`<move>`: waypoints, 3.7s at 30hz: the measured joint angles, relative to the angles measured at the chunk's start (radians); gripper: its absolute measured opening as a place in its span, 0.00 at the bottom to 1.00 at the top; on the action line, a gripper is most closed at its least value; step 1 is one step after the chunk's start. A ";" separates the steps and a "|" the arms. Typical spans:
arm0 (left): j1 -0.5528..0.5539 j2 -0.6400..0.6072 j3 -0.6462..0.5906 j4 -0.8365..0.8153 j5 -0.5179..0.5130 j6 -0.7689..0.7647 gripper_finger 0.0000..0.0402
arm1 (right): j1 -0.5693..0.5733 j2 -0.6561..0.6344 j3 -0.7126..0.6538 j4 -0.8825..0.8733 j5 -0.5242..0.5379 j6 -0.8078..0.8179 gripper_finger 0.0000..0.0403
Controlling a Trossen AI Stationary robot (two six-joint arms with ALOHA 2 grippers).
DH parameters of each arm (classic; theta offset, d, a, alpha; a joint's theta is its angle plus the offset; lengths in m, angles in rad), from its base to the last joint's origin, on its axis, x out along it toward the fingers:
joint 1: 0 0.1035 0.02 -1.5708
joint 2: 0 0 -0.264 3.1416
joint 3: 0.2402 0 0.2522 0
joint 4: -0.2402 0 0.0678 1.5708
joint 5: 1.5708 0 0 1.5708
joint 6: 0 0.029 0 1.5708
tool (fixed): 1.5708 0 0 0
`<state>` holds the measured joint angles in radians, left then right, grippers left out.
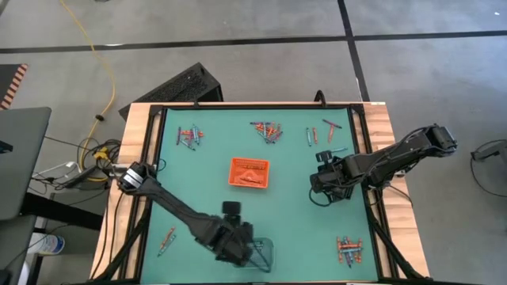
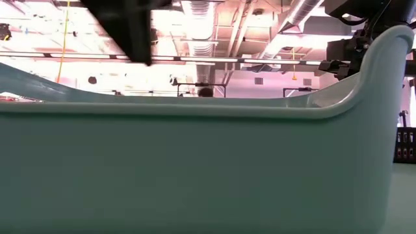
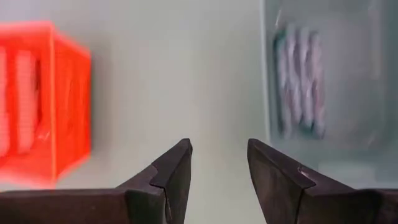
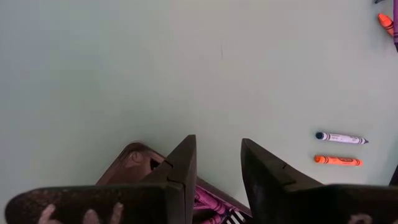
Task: Sort crayons
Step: Put the orange crayon into the orange bin
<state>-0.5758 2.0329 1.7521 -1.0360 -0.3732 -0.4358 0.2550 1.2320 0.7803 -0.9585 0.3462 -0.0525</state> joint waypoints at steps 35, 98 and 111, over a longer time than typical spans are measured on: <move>-0.514 -0.383 -0.667 -0.052 0.128 -1.312 0.36 | 0.000 0.000 0.000 0.034 -0.005 0.008 0.29; -0.263 -0.444 -0.874 0.234 0.056 -0.885 0.00 | 0.001 0.000 0.000 0.040 -0.005 0.019 0.29; 0.046 -0.444 -0.703 0.214 -0.053 -0.246 0.00 | 0.001 0.000 0.000 0.040 -0.005 0.019 0.29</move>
<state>-0.5299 1.5887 1.0491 -0.8222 -0.4258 -0.6815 0.2557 1.2320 0.7799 -0.9180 0.3412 -0.0338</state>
